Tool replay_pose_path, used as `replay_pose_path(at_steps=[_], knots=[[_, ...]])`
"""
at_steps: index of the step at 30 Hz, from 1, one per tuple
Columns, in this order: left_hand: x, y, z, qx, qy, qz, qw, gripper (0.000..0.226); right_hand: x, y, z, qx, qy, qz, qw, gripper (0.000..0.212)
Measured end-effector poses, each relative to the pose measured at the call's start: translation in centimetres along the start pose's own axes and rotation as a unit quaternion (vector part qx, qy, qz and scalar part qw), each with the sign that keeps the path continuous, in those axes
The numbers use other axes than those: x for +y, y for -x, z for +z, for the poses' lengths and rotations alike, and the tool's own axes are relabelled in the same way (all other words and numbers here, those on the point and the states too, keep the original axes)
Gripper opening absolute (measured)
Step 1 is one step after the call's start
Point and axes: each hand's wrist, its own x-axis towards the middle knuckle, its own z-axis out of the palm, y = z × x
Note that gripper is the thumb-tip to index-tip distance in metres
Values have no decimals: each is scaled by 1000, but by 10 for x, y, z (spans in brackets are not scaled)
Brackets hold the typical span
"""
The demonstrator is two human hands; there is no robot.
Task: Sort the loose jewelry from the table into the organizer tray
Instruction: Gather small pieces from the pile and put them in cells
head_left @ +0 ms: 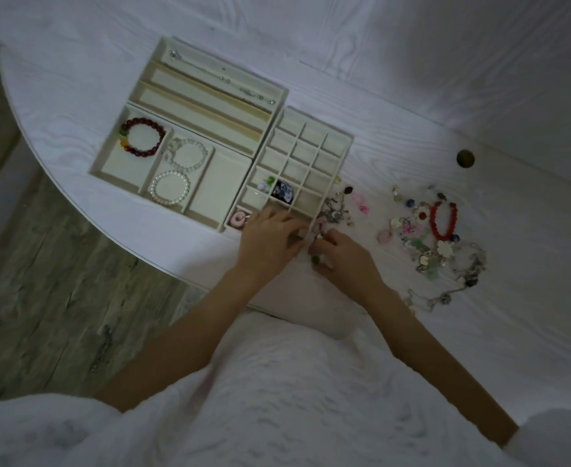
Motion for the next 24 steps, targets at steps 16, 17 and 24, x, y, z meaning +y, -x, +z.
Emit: replay_pose_path(at_steps=[16, 17, 24], knots=[[26, 1, -6, -76, 367, -26, 927, 44, -10, -2, -61, 113, -234, 56, 964, 7], [26, 0, -11, -70, 417, -53, 905, 39, -14, -7, -67, 118, -238, 52, 963, 6], [-12, -10, -20, 85, 458, -273, 842, 10, -41, -77, -58, 65, -274, 85, 956, 5]])
